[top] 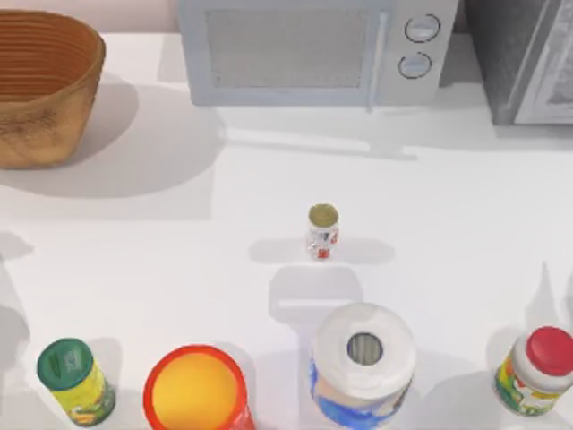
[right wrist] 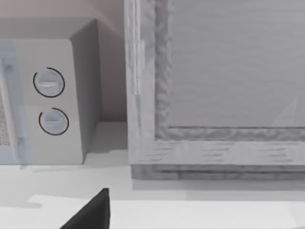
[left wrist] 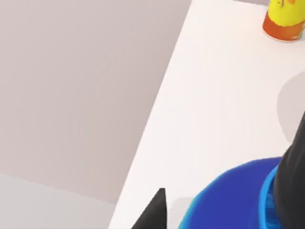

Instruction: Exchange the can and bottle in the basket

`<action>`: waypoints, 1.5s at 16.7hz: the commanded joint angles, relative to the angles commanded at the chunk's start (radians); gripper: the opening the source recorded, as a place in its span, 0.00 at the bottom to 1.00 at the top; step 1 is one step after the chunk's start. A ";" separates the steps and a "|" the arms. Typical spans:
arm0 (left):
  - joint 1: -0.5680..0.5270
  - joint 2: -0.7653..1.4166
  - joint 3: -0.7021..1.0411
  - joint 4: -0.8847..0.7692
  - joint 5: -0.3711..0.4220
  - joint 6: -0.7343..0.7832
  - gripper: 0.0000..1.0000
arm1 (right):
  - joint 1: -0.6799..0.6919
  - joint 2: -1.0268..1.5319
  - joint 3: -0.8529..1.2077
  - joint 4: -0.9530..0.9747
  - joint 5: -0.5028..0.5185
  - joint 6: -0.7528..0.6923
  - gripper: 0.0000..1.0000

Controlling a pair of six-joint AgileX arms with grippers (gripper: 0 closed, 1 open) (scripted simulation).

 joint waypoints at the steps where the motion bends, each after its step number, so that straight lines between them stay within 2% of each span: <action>1: -0.002 -0.017 0.053 -0.073 -0.013 0.000 0.00 | 0.000 0.000 0.000 0.000 0.000 0.000 1.00; 4: -0.053 -0.063 0.196 -0.259 -0.066 -0.003 0.00 | 0.000 0.000 0.000 0.000 0.000 0.000 1.00; 7: -0.152 -0.102 0.307 -0.389 -0.114 -0.015 0.00 | 0.000 0.000 0.000 0.000 0.000 0.000 1.00; 10: -0.292 -0.136 0.392 -0.465 -0.134 -0.040 0.00 | 0.000 0.000 0.000 0.000 0.000 0.000 1.00; 13: -0.382 -0.172 0.440 -0.499 -0.130 -0.070 0.00 | 0.000 0.000 0.000 0.000 0.000 0.000 1.00; 20: -0.400 -0.178 0.448 -0.501 -0.125 -0.078 0.00 | 0.000 0.000 0.000 0.000 0.000 0.000 1.00; 25: -0.418 -0.079 0.475 -0.427 -0.139 -0.084 0.00 | 0.000 0.000 0.000 0.000 0.000 0.000 1.00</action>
